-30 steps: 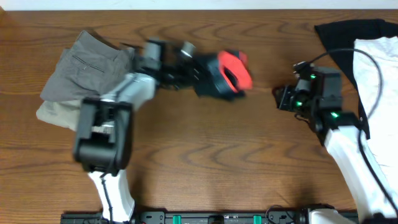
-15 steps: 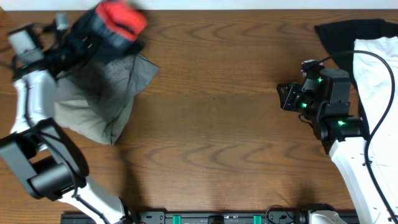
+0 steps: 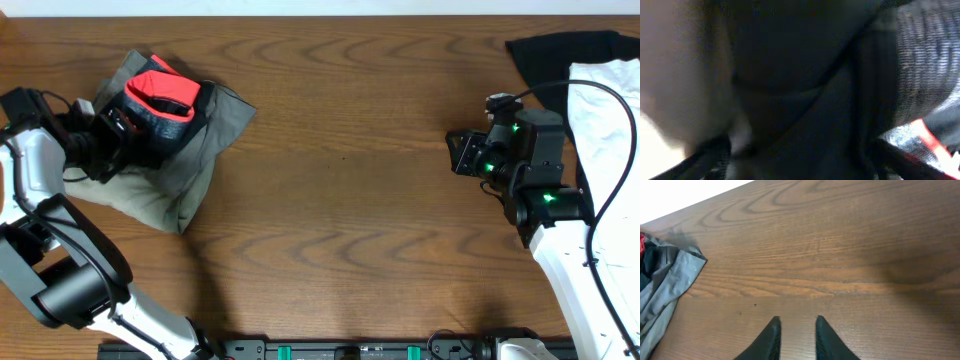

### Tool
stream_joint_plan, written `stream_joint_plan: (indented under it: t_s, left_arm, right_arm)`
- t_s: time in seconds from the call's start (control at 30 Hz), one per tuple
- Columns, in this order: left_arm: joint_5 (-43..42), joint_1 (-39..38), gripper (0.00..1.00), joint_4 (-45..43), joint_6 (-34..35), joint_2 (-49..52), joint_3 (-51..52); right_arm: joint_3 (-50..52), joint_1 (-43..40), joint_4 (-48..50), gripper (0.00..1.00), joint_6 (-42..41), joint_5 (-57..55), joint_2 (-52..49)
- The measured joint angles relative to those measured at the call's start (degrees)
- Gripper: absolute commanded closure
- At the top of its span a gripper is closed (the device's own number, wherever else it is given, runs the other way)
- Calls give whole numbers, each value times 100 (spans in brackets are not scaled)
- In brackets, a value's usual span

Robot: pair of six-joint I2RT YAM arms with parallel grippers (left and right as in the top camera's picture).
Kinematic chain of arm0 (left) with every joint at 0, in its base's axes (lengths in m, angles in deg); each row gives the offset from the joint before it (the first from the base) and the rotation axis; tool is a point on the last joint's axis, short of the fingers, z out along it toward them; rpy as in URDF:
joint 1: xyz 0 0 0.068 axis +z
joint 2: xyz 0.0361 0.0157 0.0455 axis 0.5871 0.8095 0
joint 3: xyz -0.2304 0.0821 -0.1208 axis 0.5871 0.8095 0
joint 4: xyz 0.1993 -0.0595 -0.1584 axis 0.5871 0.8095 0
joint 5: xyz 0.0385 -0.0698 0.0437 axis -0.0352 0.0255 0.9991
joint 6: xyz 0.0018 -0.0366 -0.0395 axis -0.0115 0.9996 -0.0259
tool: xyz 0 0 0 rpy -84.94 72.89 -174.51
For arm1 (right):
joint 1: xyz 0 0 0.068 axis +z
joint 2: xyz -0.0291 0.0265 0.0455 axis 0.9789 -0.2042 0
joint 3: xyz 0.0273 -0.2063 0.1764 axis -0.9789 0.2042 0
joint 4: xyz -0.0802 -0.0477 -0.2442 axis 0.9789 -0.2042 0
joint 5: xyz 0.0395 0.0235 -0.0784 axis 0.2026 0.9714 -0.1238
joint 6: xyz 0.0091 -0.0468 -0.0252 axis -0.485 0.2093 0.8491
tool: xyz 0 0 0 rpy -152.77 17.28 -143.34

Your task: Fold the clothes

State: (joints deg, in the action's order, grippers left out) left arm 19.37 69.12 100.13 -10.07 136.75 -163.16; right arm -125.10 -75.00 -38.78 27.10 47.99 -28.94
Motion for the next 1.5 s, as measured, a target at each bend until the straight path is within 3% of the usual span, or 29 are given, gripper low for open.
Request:
stream_joint_plan:
  t_s: [0.1, 0.33, 0.47, 0.57, 0.6, 0.63, 0.93, 1.5]
  left_arm:
    - [127, 52, 2, 313, -52, -315, -81]
    - [214, 44, 2, 708, -575, -2004, -861]
    - [144, -326, 2, 1134, -1213, -3067, -992]
    - [411, -863, 2, 1388, -1580, -3628, -994]
    - [542, -997, 2, 1419, -1659, -3729, -992]
    - [699, -1145, 2, 1460, -1718, -3825, -992]
    - [1150, -1464, 2, 1552, -1939, -3921, -992]
    - [1193, -1464, 2, 1552, -1954, -3910, -992]
  right_arm:
    - [0, 0, 129, 64, -22, 9, 0]
    - [11, 0, 1093, 59, 219, 352, 2]
    - [24, 0, 1825, 56, 629, 560, 122]
    - [26, 0, 2096, 48, 1021, 623, 470]
    - [26, 0, 2111, 8, 1161, 640, 654]
    - [26, 0, 2111, 1, 1307, 658, 879]
    - [24, 0, 1967, 1, 1705, 719, 1965]
    - [59, -105, 1727, 1, 1373, 1287, 2433]
